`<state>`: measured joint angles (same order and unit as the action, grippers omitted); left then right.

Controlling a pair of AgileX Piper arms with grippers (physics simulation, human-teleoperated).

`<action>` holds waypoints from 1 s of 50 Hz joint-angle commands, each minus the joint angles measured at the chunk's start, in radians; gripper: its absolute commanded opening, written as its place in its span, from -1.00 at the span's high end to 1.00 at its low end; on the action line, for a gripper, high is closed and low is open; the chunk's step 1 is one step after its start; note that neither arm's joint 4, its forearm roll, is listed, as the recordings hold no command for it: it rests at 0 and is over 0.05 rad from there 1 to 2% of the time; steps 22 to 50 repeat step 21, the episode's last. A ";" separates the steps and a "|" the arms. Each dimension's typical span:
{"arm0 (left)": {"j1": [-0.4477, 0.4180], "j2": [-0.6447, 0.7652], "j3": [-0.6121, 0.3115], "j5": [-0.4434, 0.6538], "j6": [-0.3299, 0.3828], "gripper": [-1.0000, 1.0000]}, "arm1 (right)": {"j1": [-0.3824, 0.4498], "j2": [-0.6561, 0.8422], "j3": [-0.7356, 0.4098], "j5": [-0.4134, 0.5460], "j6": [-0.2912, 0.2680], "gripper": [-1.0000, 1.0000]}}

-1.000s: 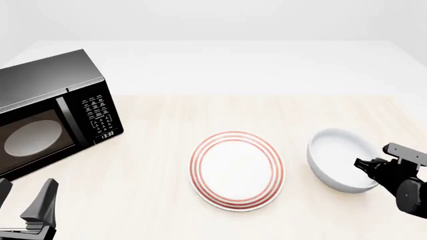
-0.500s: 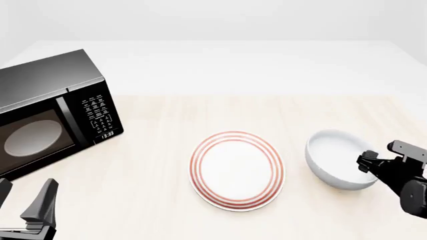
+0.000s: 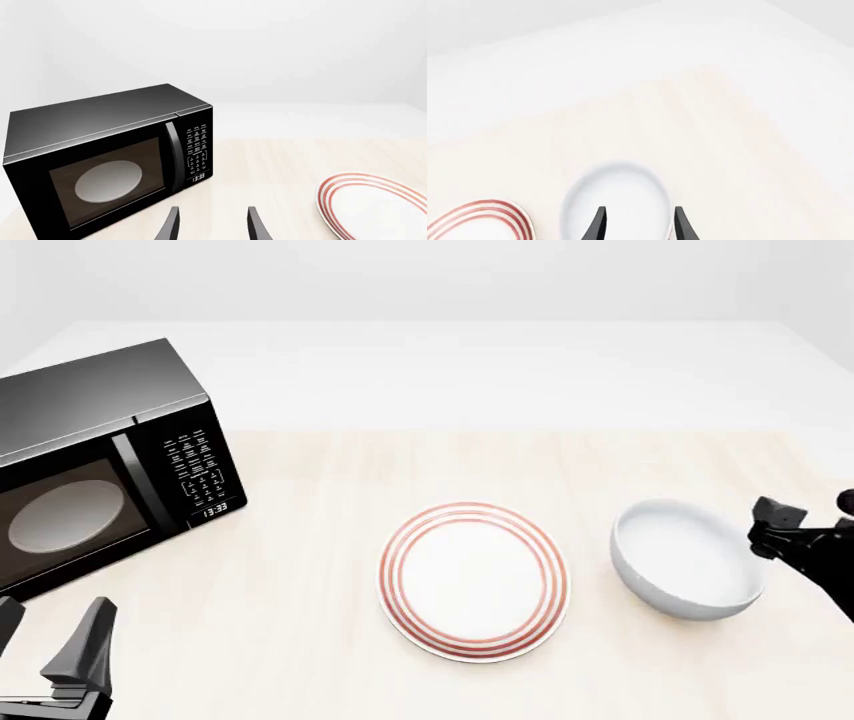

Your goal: Put the white bowl to the right of the plate.

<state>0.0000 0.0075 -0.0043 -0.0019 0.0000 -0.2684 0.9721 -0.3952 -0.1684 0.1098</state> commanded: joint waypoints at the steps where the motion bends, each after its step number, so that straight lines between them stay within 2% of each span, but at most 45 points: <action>1: 0.000 0.000 0.000 0.000 0.000 -1.00 | 0.077 -0.372 0.016 0.178 -0.017 -1.00; 4: 0.000 0.000 0.000 0.000 0.000 -1.00 | 0.107 -0.431 0.054 0.177 -0.013 -1.00; 5: 0.000 0.000 0.000 0.000 0.000 -1.00 | 0.120 -0.517 0.077 0.186 0.014 -1.00; 7: 0.000 0.000 0.000 0.000 0.000 -1.00 | 0.120 -0.530 0.098 0.176 0.016 -1.00; 10: 0.000 0.000 0.000 0.000 0.000 -1.00 | 0.106 -0.633 0.137 0.175 0.007 -1.00; 14: 0.000 0.000 0.000 0.000 0.000 -1.00 | 0.165 -0.754 0.194 0.190 -0.077 -1.00; 15: 0.000 0.000 0.000 0.000 0.000 -1.00 | 0.154 -0.721 0.208 0.173 -0.079 -1.00; 17: 0.000 0.000 0.000 0.000 0.000 -1.00 | 0.181 -0.817 0.240 0.210 -0.066 -1.00; 19: 0.000 0.000 0.000 0.000 0.000 -1.00 | 0.194 -0.872 0.253 0.240 -0.099 -1.00; 20: 0.000 0.000 0.000 0.000 0.000 -1.00 | 0.172 -0.917 0.256 0.266 -0.101 -1.00; 21: 0.000 0.000 0.000 0.000 0.000 -1.00 | 0.168 -0.933 0.260 0.276 -0.076 -1.00; 50: 0.000 0.000 0.000 0.000 0.000 -1.00 | 0.168 -0.933 0.260 0.276 -0.076 -1.00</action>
